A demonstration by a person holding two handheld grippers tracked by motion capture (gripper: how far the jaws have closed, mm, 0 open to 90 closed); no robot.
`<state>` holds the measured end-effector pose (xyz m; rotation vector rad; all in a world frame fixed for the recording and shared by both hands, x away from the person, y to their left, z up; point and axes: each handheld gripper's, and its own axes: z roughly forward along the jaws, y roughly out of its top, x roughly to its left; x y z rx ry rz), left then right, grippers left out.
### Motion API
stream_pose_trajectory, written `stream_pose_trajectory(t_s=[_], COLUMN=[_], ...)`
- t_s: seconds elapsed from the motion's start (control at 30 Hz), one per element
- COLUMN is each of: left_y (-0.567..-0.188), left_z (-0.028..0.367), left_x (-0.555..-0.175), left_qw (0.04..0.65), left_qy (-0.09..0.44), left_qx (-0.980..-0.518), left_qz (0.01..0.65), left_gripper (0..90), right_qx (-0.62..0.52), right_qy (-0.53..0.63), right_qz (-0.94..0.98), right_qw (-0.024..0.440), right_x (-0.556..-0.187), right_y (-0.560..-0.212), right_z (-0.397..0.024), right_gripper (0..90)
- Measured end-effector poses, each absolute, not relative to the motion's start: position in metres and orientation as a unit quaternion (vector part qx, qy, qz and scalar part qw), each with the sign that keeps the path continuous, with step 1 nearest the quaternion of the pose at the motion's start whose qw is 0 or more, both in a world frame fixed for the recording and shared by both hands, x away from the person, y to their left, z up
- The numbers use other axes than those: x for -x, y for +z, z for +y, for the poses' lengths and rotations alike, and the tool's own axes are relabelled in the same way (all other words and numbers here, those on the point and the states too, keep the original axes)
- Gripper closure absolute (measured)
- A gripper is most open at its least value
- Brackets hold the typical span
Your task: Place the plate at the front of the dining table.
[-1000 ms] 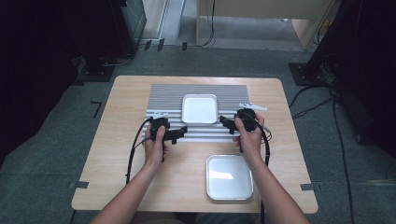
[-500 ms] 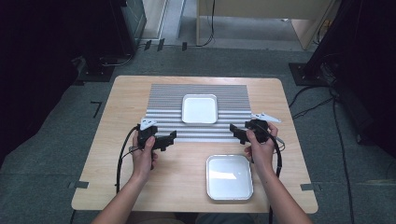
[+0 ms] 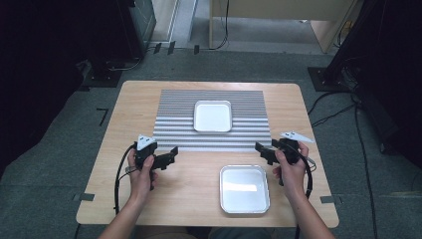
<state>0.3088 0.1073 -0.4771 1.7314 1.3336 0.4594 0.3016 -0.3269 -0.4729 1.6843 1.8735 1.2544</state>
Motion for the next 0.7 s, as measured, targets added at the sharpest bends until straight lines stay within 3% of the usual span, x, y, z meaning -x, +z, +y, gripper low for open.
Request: stream_pose_trajectory(t_s=[0.7], left_y=[-0.489], left_z=[0.166], left_x=[-0.272], left_qw=[0.431], left_qy=[0.203], left_qx=[-0.675], left_qz=[0.562], left_gripper=[13.6], right_qx=[-0.613], right_qy=[0.424], right_qz=[0.645], right_qw=[0.166], right_x=[-0.251], right_y=[-0.487], right_z=[-0.366], right_gripper=[25.4])
